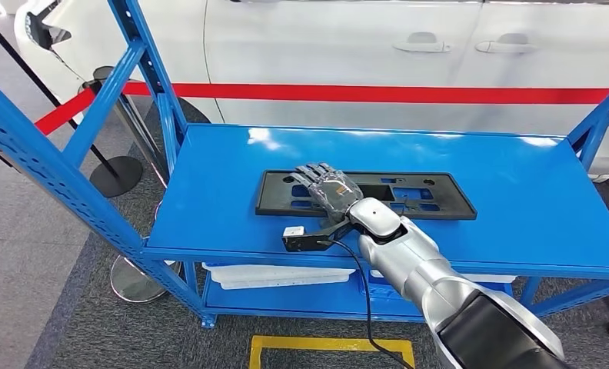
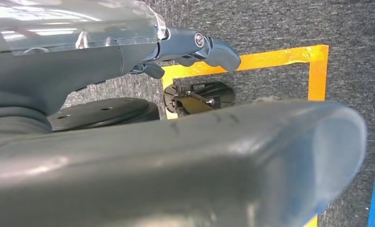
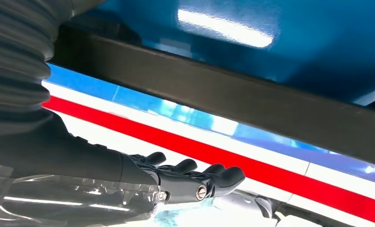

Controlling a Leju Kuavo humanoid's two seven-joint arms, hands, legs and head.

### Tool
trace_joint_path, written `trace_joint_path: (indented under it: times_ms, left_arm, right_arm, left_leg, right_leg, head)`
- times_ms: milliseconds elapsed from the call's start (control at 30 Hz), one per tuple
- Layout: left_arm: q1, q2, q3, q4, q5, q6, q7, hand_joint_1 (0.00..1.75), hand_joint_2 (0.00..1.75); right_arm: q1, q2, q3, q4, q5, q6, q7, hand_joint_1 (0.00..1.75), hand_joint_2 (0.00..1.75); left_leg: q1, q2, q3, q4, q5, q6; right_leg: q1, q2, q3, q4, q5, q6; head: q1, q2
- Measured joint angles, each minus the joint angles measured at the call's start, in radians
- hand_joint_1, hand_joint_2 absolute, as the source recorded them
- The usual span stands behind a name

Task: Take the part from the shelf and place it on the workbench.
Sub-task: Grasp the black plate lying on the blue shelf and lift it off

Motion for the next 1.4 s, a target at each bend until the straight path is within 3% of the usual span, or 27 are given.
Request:
trace_joint_path:
  times_ms: [233, 367, 767, 1400]
  left_arm:
    - [0.0, 0.0, 0.0, 0.0, 0.0, 0.003, 0.001, 0.0, 0.0]
    - [-0.001, 0.0, 0.0, 0.0, 0.002, 0.005, -0.002, 0.0, 0.0]
    - [-0.003, 0.001, 0.001, 0.0, 0.011, 0.014, -0.011, 0.0, 0.0]
    - [-0.007, 0.002, 0.0, 0.0, 0.005, 0.021, -0.007, 0.0, 0.0]
  right_arm:
    - [0.0, -0.005, -0.002, -0.014, -0.03, -0.002, -0.015, 0.02, 1.75]
    - [-0.001, -0.011, -0.003, -0.043, -0.059, 0.0, -0.029, 1.75, 1.75]
    - [-0.027, -0.056, -0.012, -0.235, -0.19, 0.076, -0.06, 1.75, 1.75]
    - [-0.041, -0.087, -0.011, -0.238, -0.216, -0.006, -0.07, 1.75, 1.75]
  left_leg:
    - [0.001, 0.0, 0.0, 0.0, 0.001, -0.003]
    - [0.001, 0.0, 0.0, 0.0, 0.001, -0.003]
    - [-0.001, 0.0, 0.0, 0.0, 0.001, -0.003]
    - [-0.001, 0.0, -0.001, 0.0, 0.001, -0.003]
  right_leg:
    - [0.0, 0.0, 0.0, 0.001, 0.0, -0.001]
    - [-0.001, 0.0, 0.0, 0.001, 0.001, -0.001]
    - [-0.002, 0.0, 0.0, 0.001, 0.001, -0.001]
    - [-0.002, 0.0, 0.0, 0.001, 0.001, -0.001]
  head:
    - [0.0, 0.0]
    - [0.0, 0.0]
    - [0.0, 0.0]
    - [0.0, 0.0]
